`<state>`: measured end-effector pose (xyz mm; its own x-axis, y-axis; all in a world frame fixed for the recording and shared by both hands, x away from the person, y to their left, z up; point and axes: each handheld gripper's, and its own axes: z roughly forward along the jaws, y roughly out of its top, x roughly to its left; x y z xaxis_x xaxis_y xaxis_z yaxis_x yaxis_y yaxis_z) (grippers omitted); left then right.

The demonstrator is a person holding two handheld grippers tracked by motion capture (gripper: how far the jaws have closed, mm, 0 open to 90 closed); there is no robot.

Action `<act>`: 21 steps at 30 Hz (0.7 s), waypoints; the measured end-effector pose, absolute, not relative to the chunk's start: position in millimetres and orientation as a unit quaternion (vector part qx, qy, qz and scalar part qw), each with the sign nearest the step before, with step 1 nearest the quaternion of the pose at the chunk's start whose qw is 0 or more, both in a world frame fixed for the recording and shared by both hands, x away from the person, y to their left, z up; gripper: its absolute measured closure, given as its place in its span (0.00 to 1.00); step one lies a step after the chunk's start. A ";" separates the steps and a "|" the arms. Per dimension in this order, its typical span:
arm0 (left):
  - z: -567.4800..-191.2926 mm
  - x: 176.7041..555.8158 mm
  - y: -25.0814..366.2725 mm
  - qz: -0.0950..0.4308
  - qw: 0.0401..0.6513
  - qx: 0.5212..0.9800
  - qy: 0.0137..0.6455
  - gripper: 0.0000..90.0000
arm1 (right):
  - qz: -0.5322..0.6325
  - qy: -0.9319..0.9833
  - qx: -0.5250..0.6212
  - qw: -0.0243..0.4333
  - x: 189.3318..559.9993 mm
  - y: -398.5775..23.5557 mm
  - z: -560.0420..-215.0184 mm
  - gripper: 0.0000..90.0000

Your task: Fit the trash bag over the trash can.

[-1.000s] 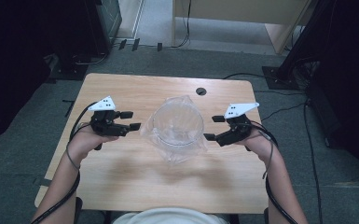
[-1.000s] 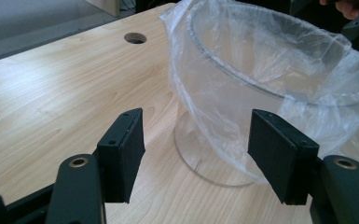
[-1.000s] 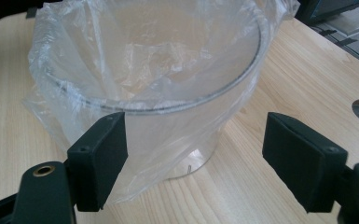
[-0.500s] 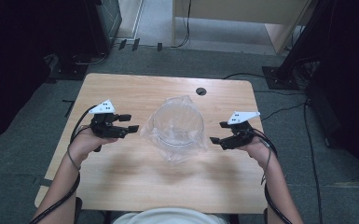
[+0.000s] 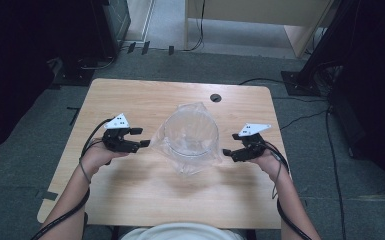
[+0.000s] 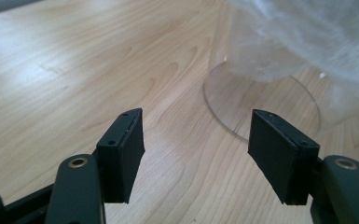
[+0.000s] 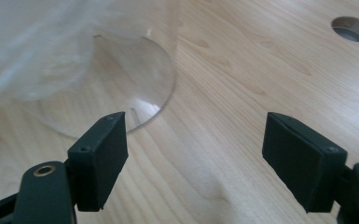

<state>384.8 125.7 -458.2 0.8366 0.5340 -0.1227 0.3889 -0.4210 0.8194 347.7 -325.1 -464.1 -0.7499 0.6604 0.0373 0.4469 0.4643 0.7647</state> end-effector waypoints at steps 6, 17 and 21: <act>-474.4 387.4 123.1 0.077 0.440 0.852 0.272 0.39 | 0.398 0.835 0.354 0.142 353.9 -328.7 -479.2 0.25; -495.3 395.2 121.3 0.082 0.431 0.856 0.275 0.38 | 0.379 0.835 0.374 0.139 359.4 -329.4 -502.7 0.25; -503.3 394.8 118.1 0.084 0.417 0.865 0.267 0.37 | 0.376 0.837 0.374 0.137 359.8 -328.6 -507.1 0.25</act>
